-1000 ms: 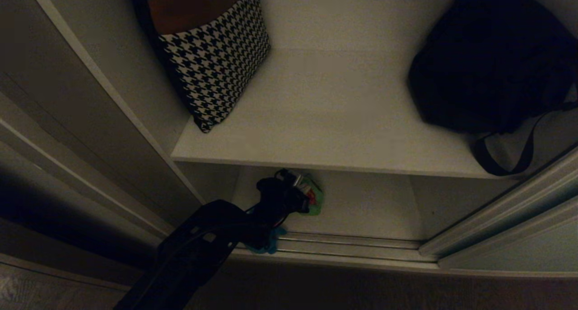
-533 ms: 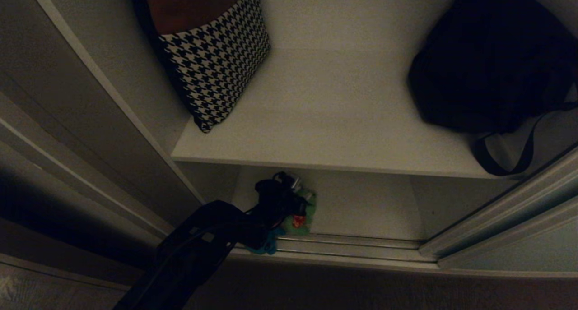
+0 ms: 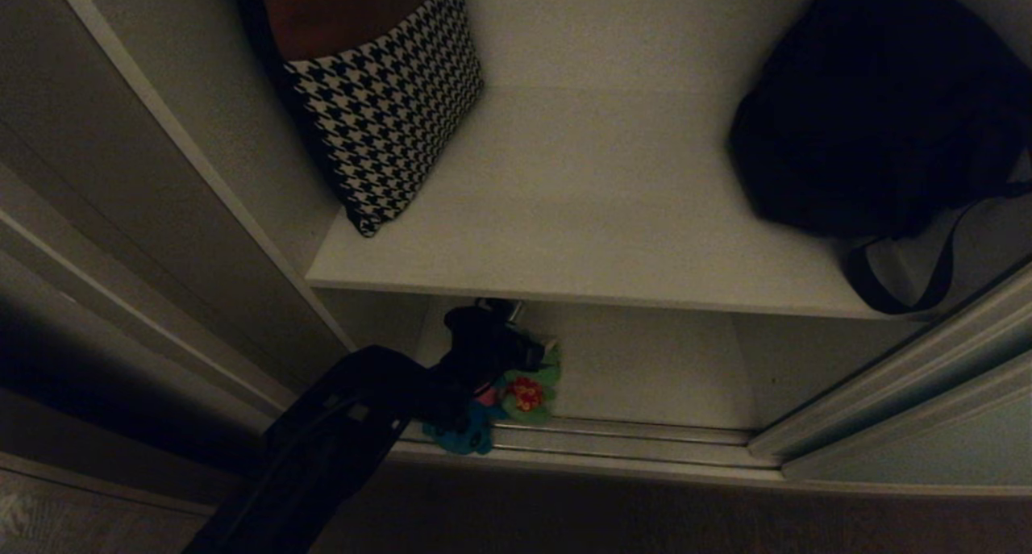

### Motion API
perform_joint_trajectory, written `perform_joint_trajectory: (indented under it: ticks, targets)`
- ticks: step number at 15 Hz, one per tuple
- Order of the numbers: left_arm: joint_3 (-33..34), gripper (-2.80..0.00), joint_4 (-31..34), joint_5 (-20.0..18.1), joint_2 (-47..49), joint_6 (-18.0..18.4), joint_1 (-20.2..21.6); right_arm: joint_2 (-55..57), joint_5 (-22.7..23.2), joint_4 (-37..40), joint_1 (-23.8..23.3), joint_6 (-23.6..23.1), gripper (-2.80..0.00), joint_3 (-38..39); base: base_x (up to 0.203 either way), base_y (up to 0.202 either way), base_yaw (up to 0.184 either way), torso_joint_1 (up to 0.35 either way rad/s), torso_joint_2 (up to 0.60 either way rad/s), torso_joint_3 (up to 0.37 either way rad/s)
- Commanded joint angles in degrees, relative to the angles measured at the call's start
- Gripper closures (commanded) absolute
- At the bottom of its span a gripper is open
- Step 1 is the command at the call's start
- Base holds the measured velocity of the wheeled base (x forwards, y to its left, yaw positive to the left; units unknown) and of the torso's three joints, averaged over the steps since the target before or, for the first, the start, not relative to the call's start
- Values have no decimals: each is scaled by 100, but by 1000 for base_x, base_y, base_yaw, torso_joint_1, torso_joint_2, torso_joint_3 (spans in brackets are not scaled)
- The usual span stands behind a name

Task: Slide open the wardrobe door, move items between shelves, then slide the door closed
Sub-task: Place the green doll on the lower shelf

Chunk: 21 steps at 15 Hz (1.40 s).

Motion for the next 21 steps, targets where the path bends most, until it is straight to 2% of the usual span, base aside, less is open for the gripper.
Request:
perform_joint_trajectory:
  ticks: [1, 3, 6, 8, 9, 10, 14, 17, 19, 21]
  targets:
    - [144, -280, 106, 359, -682, -392, 11, -4, -3, 0, 1, 3, 0, -1, 0, 0, 0, 0, 0, 0]
    - [809, -280, 586, 670, -1152, -654, 5, -4, -3, 3, 1, -5, 0, 7, 0, 0, 0, 0, 0, 0]
    - [1820, -280, 1577, 755, -1690, -757, -11, -4, -3, 0, 1, -4, 0, 7, 0, 0, 0, 0, 0, 0]
    - [2206, -280, 2016, 789, -1829, -816, -22, -4, -3, 1, 1, -5, 0, 1, 0, 0, 0, 0, 0, 0]
    - [2271, -108, 2037, 819, -1833, -855, -33, -4, 1, 0, 1, -5, 0, -1, 0, 0, 0, 0, 0, 0]
    - [2376, 0, 2039, 827, -1834, -863, -48, -4, -1, 0, 1, 2, 0, -1, 0, 0, 0, 0, 0, 0]
    - [2763, 0, 2055, 845, -1856, -830, -67, -4, 5, 4, 1, 1, 0, 7, 0, 0, 0, 0, 0, 0]
    - [3061, 0, 2123, 846, -1786, -496, -12, -4, 5, 8, 1, 2, 0, 7, 0, 0, 0, 0, 0, 0]
    - [3102, 0, 2799, 883, -1792, -104, 110, -4, 2, 0, 1, -5, 0, -1, 0, 0, 0, 0, 0, 0]
    - [3077, 0, 3728, 930, -1859, 96, 215, -4, -3, 0, 1, 2, 0, 4, 0, 0, 0, 0, 0, 0]
